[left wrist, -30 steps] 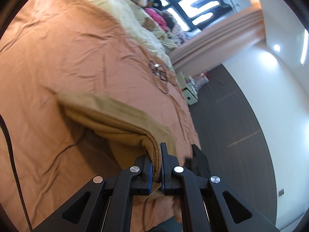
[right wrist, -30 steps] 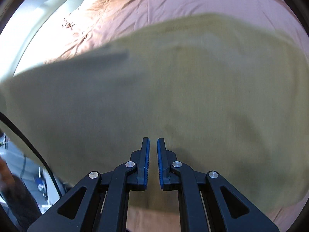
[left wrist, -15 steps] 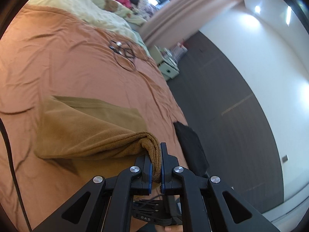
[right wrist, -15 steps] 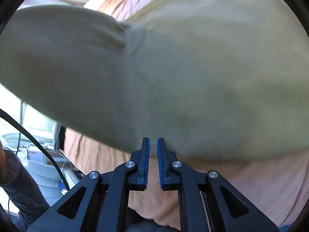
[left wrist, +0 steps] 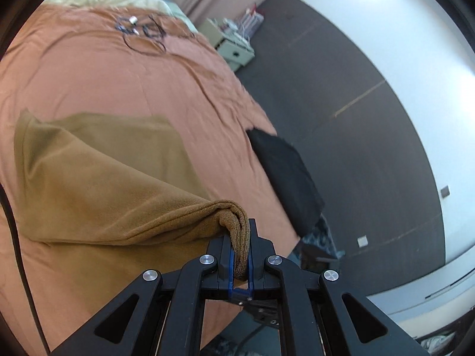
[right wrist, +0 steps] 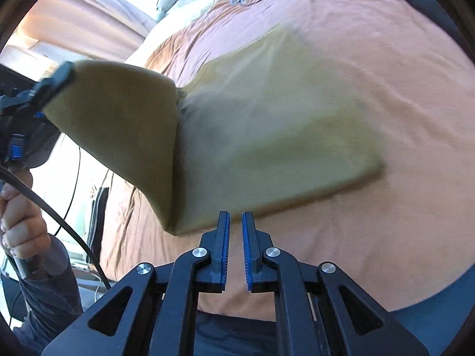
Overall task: Fold small clothes
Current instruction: 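Open both tools to release the folded shirt, then pinch the folded corner with the right tool and press it flat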
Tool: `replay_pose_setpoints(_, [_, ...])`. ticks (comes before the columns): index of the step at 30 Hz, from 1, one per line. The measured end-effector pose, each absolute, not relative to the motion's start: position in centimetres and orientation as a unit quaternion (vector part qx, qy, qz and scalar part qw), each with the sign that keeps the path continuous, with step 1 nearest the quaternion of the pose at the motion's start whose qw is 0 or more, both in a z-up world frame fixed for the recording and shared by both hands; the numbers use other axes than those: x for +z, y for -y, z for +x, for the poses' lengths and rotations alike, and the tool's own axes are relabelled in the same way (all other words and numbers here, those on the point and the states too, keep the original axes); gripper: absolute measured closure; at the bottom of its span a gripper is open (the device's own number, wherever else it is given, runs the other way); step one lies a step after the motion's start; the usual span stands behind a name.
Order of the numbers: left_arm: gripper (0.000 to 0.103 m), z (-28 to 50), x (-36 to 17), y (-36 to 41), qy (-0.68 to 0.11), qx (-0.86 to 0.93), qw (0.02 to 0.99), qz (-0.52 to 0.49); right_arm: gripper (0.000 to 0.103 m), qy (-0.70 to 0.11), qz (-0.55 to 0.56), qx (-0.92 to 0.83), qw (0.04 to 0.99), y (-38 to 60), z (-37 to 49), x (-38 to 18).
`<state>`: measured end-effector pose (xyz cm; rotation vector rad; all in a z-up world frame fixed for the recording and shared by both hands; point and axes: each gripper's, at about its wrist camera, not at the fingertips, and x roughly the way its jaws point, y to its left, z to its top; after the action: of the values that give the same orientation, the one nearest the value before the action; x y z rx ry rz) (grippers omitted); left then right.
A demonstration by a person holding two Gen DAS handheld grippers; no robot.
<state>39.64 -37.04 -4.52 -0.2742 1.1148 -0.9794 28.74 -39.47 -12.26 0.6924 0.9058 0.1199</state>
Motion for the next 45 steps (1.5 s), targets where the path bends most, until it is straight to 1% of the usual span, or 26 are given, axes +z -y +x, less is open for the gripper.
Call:
replay_pose_setpoints(2, [0.097, 39.1, -5.5, 38.4, -0.516, -0.451, 0.720, -0.112, 0.096, -0.426, 0.334, 0.050, 0.839, 39.8, 28.2, -12.3])
replay_pose_setpoints(4, [0.096, 38.7, -6.8, 40.2, -0.535, -0.454, 0.706, -0.090, 0.085, -0.425, 0.337, 0.044, 0.839, 40.2, 27.4, -12.4])
replay_pose_setpoints(5, [0.092, 38.6, -7.4, 40.6, -0.544, -0.450, 0.704, -0.081, 0.069, -0.425, 0.336, 0.040, 0.839, 40.8, 27.1, -12.3])
replay_pose_setpoints(6, [0.082, 38.6, -8.0, 41.0, -0.552, -0.447, 0.700, -0.076, 0.053, -0.424, 0.336, 0.036, 0.840, 41.6, 26.8, -12.2])
replay_pose_setpoints(7, [0.075, 38.6, -8.5, 40.9, -0.557, -0.446, 0.696, -0.078, 0.049, -0.422, 0.334, 0.033, 0.842, 41.9, 26.1, -11.8])
replay_pose_setpoints(8, [0.059, 38.5, -8.7, 40.6, -0.558, -0.443, 0.697, -0.083, 0.049, -0.417, 0.332, 0.031, 0.845, 42.4, 25.7, -11.4])
replay_pose_setpoints(9, [0.050, 38.5, -8.9, 40.1, -0.555, -0.438, 0.702, -0.087, 0.049, -0.415, 0.329, 0.031, 0.847, 42.5, 25.4, -11.3])
replay_pose_setpoints(11, [0.047, 38.8, -9.1, 38.5, -0.548, -0.420, 0.718, -0.087, 0.049, -0.418, 0.318, 0.026, 0.851, 42.4, 25.3, -11.0])
replay_pose_setpoints(16, [0.047, 39.4, -10.2, 33.9, -0.555, -0.369, 0.740, -0.089, 0.049, -0.435, 0.274, 0.007, 0.858, 42.4, 25.2, -9.1])
replay_pose_setpoints(19, [0.047, 39.4, -11.9, 30.7, -0.568, -0.332, 0.748, -0.088, 0.049, -0.441, 0.242, 0.002, 0.864, 42.4, 25.7, -8.2])
replay_pose_setpoints(20, [0.047, 39.4, -12.2, 30.0, -0.572, -0.323, 0.749, -0.089, 0.049, -0.442, 0.229, -0.001, 0.868, 42.4, 26.0, -7.8])
replay_pose_setpoints(24, [0.047, 39.2, -14.9, 27.2, -0.593, -0.285, 0.748, -0.089, 0.056, -0.449, 0.173, -0.019, 0.876, 41.7, 27.4, -6.9])
replay_pose_setpoints(25, [0.047, 39.1, -15.4, 26.8, -0.598, -0.280, 0.746, -0.090, 0.057, -0.457, 0.151, -0.018, 0.877, 41.2, 28.0, -6.7])
replay_pose_setpoints(27, [0.047, 38.8, -16.6, 25.9, -0.608, -0.269, 0.742, -0.093, 0.063, -0.471, 0.114, -0.015, 0.875, 40.4, 29.0, -6.6])
replay_pose_setpoints(29, [0.047, 38.6, -17.5, 25.5, -0.617, -0.259, 0.737, -0.095, 0.066, -0.488, 0.084, -0.009, 0.869, 39.6, 30.0, -6.7])
replay_pose_setpoints(31, [0.047, 38.3, -18.3, 25.3, -0.621, -0.254, 0.735, -0.096, 0.074, -0.506, 0.059, -0.004, 0.860, 39.1, 30.8, -6.9])
replay_pose_setpoints(32, [0.047, 38.2, -18.6, 25.2, -0.623, -0.252, 0.734, -0.095, 0.086, -0.515, 0.043, -0.001, 0.856, 38.8, 31.4, -7.1])
replay_pose_setpoints(33, [0.047, 38.1, -19.0, 25.2, -0.626, -0.248, 0.734, -0.093, 0.094, -0.518, 0.033, -0.001, 0.854, 38.7, 31.8, -7.1])
replay_pose_setpoints(35, [0.047, 38.0, -19.7, 25.3, -0.631, -0.243, 0.732, -0.091, 0.098, -0.513, 0.036, 0.004, 0.857, 39.2, 32.5, -6.4])
replay_pose_setpoints(41, [0.047, 37.8, -19.6, 26.0, -0.627, -0.238, 0.738, -0.072, 0.099, -0.488, 0.086, 0.022, 0.868, 41.4, 33.0, -4.5])
replay_pose_setpoints(45, [0.047, 37.9, -19.8, 26.4, -0.627, -0.238, 0.738, -0.071, 0.099, -0.493, 0.128, 0.011, 0.861, 43.9, 32.9, -6.8])
